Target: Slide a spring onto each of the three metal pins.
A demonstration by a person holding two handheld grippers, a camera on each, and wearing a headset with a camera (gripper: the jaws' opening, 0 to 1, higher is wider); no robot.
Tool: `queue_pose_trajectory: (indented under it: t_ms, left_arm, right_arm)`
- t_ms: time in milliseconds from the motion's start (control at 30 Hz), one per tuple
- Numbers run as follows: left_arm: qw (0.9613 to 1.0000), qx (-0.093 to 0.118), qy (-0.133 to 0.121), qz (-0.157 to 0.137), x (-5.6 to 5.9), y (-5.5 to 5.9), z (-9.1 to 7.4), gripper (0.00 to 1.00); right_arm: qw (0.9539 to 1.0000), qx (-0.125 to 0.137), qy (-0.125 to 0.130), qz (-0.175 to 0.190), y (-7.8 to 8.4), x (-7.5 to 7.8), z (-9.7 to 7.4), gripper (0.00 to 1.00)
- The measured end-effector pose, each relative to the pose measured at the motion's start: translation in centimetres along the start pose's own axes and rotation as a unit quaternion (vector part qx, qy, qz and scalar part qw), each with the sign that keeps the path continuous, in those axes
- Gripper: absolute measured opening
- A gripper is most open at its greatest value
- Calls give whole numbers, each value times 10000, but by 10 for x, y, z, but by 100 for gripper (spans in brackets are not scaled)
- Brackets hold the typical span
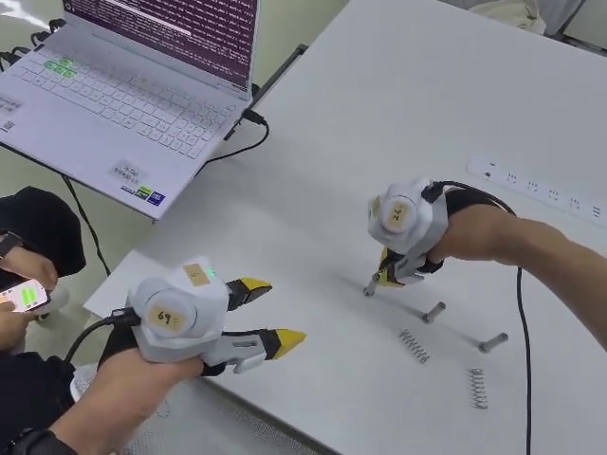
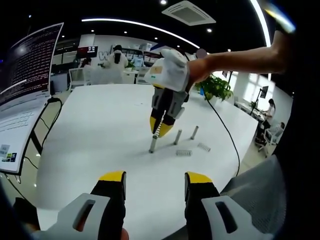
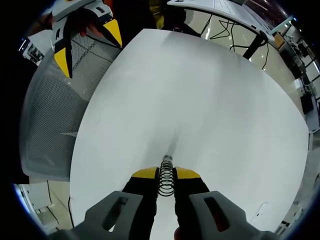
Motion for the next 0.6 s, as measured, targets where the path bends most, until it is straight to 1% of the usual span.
queue_pose_trajectory:
  t_ms: [233, 367, 600]
  left_arm:
    - [10000, -5, 40, 3, 2, 0, 2, 41]
    - [10000, 3, 33, 13, 1, -1, 2, 41]
    - [10000, 4, 12, 21, 0, -1, 0, 42]
  right_arm:
    - [10000, -4, -12, 18, -2, -1, 1, 9]
    - [10000, -63, -19, -25, -3, -1, 4, 9]
    - [10000, -79, -11, -23, -6, 1, 4, 9]
Point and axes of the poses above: the centre of the closed fingertips' face, and the gripper's own axes: z roughly forward along the fingers, x roughly to its right, y roughly out of its underside, the point moved 6 cm from there along -z, roughly backward along the fingers, and after that the axes turned 7 degrees about y, right-handed, at the moved point
